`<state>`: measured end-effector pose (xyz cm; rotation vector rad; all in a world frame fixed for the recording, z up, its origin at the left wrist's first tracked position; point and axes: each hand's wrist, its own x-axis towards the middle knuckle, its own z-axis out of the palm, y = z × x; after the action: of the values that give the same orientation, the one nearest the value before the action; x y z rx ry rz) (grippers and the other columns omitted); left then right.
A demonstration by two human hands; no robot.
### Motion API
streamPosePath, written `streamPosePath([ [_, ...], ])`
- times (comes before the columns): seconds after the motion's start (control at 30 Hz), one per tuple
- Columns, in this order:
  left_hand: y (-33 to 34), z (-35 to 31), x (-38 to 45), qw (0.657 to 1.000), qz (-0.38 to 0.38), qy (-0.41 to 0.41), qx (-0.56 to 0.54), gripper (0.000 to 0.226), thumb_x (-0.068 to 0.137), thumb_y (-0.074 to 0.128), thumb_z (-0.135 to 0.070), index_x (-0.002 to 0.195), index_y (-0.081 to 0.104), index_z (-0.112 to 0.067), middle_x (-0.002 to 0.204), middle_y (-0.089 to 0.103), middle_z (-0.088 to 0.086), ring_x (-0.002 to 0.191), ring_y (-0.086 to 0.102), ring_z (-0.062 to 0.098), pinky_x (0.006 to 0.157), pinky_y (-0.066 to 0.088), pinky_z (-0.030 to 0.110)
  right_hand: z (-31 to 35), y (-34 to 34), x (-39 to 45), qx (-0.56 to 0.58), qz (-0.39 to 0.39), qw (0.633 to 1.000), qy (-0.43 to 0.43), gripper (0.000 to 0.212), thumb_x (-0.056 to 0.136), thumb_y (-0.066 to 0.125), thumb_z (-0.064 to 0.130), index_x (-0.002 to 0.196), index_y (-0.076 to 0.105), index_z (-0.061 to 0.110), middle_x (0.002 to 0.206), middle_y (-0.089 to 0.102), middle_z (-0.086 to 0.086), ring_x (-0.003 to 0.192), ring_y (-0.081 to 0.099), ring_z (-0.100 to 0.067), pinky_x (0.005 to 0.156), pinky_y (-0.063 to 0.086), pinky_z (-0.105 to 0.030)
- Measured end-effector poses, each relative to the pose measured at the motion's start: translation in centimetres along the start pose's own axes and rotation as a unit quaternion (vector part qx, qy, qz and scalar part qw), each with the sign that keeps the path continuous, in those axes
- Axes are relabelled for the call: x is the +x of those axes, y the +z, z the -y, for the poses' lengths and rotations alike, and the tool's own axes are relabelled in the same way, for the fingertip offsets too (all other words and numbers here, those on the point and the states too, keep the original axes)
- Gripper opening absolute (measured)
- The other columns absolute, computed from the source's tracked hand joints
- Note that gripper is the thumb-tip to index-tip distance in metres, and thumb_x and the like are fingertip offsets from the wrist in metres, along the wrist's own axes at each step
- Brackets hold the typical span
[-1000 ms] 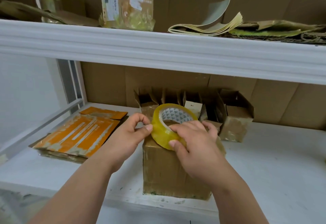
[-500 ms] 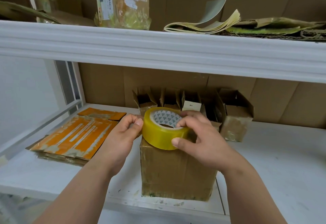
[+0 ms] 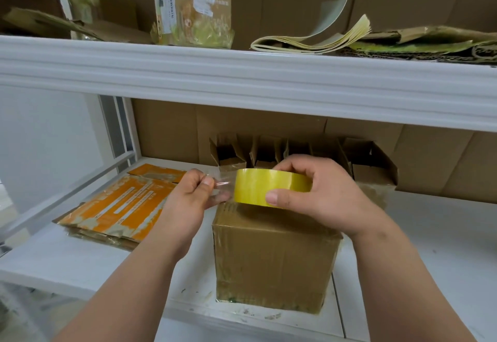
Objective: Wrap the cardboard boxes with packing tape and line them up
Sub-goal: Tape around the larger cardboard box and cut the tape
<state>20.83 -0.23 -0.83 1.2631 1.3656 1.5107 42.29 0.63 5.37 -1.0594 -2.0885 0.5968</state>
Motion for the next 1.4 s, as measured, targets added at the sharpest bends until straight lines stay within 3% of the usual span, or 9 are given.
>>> streamPosePath([
  [0.1,0.2,0.0,0.1,1.000,0.003,-0.007,-0.007,0.024,0.107,0.041,-0.020,0.107,0.052,0.001,0.104,0.073,0.005,0.093,0.073,0.014,0.108,0.042,0.050,-0.6,-1.3,-0.1,-0.017,0.041,0.999,0.016,0.047,0.053,0.071,0.062,0.089,0.071,0.032,0.082,0.066,0.012,0.075,0.059,-0.003,0.064,0.043,-0.020],
  [0.27,0.7,0.2,0.3,1.000,-0.020,-0.004,-0.021,0.022,0.107,0.036,-0.016,0.107,0.052,0.000,0.105,0.069,0.014,0.091,0.073,0.017,0.102,0.050,0.045,-2.3,-1.4,0.0,0.018,0.074,0.997,0.019,0.042,0.055,0.068,0.061,0.076,0.065,0.025,0.082,0.067,0.011,0.078,0.059,-0.007,0.072,0.045,-0.032],
  [0.43,1.3,0.0,-0.3,0.993,-0.030,0.055,0.097,0.022,0.107,0.035,-0.018,0.098,0.052,-0.006,0.098,0.068,0.006,0.089,0.070,0.003,0.087,0.054,0.024,-3.4,-1.9,-0.7,0.072,0.074,0.995,-0.001,0.047,0.058,0.068,0.064,0.077,0.065,0.021,0.069,0.059,0.012,0.066,0.054,-0.003,0.060,0.041,-0.019],
  [0.63,1.4,0.4,-0.8,0.991,-0.041,0.076,0.100,0.022,0.106,0.037,-0.019,0.095,0.052,-0.006,0.096,0.068,0.004,0.090,0.071,0.004,0.083,0.049,0.028,-3.3,-4.6,-0.4,0.031,-0.020,0.999,-0.010,0.053,0.055,0.062,0.071,0.077,0.068,0.023,0.071,0.066,0.003,0.060,0.056,-0.002,0.054,0.040,-0.015],
  [0.83,1.8,0.3,-0.5,0.996,-0.043,0.050,0.054,0.023,0.107,0.037,-0.018,0.100,0.052,-0.003,0.102,0.065,0.012,0.093,0.073,0.011,0.086,0.049,0.032,-3.8,-6.1,-0.5,0.023,0.053,0.998,0.025,0.034,0.054,0.070,0.045,0.079,0.071,0.021,0.072,0.065,0.000,0.064,0.057,-0.005,0.063,0.041,-0.028],
  [0.93,1.8,0.5,-0.5,0.997,-0.050,0.032,0.041,0.023,0.108,0.034,-0.019,0.098,0.051,-0.007,0.103,0.065,0.011,0.091,0.073,0.009,0.076,0.046,0.029,-4.5,-5.8,-0.8,0.029,0.074,0.996,0.029,0.045,0.051,0.068,0.057,0.079,0.068,0.022,0.069,0.063,0.014,0.065,0.053,0.007,0.060,0.037,-0.017],
  [1.03,1.6,0.9,-0.2,0.996,-0.052,0.053,0.049,0.023,0.108,0.033,-0.019,0.095,0.050,-0.009,0.102,0.065,0.013,0.091,0.074,0.012,0.083,0.049,0.033,-5.0,-5.2,-1.4,0.047,0.058,0.997,0.024,0.048,0.051,0.067,0.063,0.080,0.065,0.025,0.068,0.060,0.013,0.063,0.053,0.002,0.056,0.038,-0.014],
  [1.27,1.3,1.6,0.2,0.985,-0.043,0.119,0.113,0.021,0.106,0.036,-0.016,0.094,0.050,-0.006,0.093,0.065,0.010,0.086,0.073,0.008,0.080,0.054,0.037,-5.0,-5.8,-1.4,0.071,-0.064,0.995,0.025,0.045,0.049,0.069,0.067,0.074,0.069,0.029,0.062,0.062,0.009,0.056,0.056,-0.002,0.051,0.040,-0.015],
  [1.4,1.3,1.5,0.5,0.987,-0.034,0.113,0.108,0.022,0.106,0.036,-0.016,0.095,0.050,-0.003,0.092,0.064,0.012,0.087,0.074,0.012,0.084,0.053,0.042,-5.5,-6.5,-1.4,0.063,-0.055,0.996,0.015,0.043,0.052,0.064,0.066,0.075,0.071,0.030,0.065,0.064,0.005,0.061,0.058,-0.006,0.058,0.041,-0.023],
])
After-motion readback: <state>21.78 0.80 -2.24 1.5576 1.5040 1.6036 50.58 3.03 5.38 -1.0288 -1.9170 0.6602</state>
